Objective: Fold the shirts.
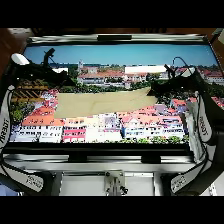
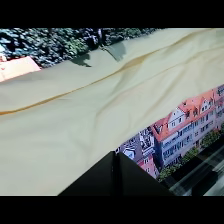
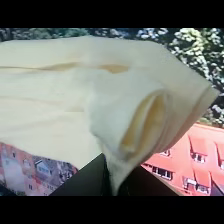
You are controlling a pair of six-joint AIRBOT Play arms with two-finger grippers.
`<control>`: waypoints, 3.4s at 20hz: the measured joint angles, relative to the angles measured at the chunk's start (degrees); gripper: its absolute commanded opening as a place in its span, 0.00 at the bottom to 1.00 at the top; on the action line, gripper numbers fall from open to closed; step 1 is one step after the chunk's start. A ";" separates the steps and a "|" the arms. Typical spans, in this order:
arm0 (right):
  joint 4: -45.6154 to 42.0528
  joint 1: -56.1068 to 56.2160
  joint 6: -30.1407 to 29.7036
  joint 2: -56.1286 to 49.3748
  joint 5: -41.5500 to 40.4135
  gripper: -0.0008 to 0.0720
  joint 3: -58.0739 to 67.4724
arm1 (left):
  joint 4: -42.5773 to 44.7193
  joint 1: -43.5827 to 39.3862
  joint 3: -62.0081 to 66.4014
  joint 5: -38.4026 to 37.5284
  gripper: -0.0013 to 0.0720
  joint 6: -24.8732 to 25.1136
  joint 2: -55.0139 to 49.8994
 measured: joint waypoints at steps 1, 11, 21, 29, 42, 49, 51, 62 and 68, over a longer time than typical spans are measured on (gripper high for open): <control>0.15 -0.04 0.04 2.32 0.33 0.10 0.02 | 0.00 -1.97 0.15 1.22 0.05 -1.33 -0.24; -0.33 0.07 3.93 25.27 10.69 0.10 0.02 | 4.59 -25.11 0.28 15.04 0.05 -13.38 -3.30; -1.29 0.07 10.67 37.66 15.87 0.10 0.02 | -8.59 -39.41 0.17 30.58 0.05 -14.45 -12.72; -8.00 9.70 12.44 33.18 11.87 0.10 0.00 | 1.62 -31.67 0.15 27.39 0.05 -12.96 -2.75; 3.39 33.40 14.25 3.45 -13.40 0.88 -0.02 | 24.76 -17.75 0.11 15.17 0.05 -20.06 19.39; 7.19 28.57 12.61 2.73 -11.10 0.88 0.00 | 25.20 -20.48 -2.80 14.67 0.05 -20.28 20.17; 0.42 24.17 12.68 5.42 -4.94 0.88 0.00 | 25.40 -20.46 -3.30 15.15 0.05 -20.26 20.20; -7.74 5.64 7.82 9.53 11.30 0.88 -14.64 | 28.52 -18.95 -4.04 11.91 0.05 -18.53 20.28; -3.82 10.40 4.87 4.35 4.31 0.88 -18.14 | 28.81 -18.88 -4.04 10.36 0.05 -18.93 20.28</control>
